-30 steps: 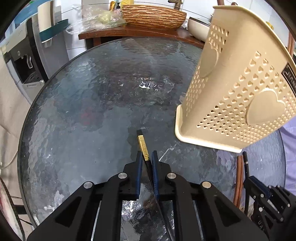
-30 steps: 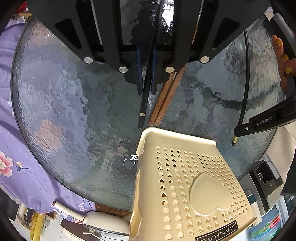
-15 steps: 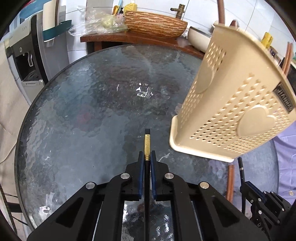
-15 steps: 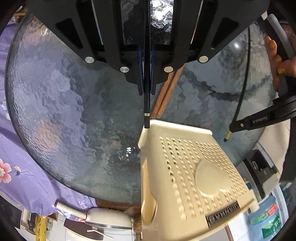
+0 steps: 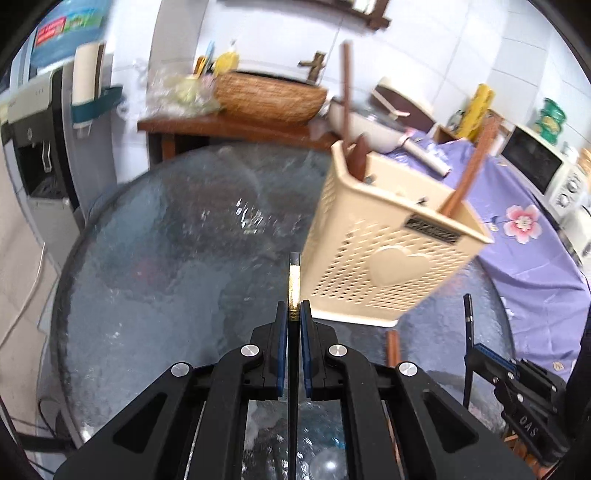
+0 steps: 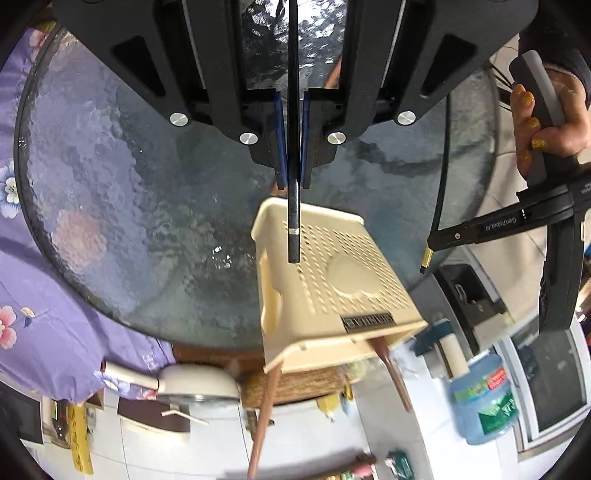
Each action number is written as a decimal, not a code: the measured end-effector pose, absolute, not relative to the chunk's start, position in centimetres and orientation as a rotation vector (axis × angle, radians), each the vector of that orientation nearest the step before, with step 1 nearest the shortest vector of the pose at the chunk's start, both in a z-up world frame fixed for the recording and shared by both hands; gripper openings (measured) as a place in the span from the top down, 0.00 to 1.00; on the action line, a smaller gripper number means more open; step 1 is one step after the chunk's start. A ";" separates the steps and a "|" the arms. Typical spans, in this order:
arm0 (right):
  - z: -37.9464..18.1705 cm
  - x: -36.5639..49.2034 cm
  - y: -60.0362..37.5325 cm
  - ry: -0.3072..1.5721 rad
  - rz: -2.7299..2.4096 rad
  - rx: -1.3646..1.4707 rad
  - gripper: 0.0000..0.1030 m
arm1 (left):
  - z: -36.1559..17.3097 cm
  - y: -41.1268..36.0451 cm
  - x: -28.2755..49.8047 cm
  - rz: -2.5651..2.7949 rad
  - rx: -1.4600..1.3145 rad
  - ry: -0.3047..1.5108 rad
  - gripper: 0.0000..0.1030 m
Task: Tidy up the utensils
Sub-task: 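Carry both chopsticks upright and lower them into the cream holder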
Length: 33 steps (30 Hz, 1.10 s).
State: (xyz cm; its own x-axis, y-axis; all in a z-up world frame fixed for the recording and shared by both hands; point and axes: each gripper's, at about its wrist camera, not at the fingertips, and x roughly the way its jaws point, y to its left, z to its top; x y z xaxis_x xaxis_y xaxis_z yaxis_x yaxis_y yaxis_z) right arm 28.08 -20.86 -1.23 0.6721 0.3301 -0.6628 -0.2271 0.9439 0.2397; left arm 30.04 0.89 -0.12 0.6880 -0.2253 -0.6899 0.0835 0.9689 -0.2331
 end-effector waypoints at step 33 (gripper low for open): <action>8.5 23.6 -21.5 0.579 0.403 0.115 0.92 | 8.5 0.1 22.4 -0.326 -0.104 0.575 0.94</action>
State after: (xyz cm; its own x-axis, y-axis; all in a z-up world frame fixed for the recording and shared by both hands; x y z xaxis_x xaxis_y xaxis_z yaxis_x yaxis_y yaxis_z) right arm 23.60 -21.52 8.51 0.7614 0.4015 -0.5090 -0.3380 0.9158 0.2169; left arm 22.40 0.15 8.47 0.7898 -0.3308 -0.5165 0.2730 0.9437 -0.1868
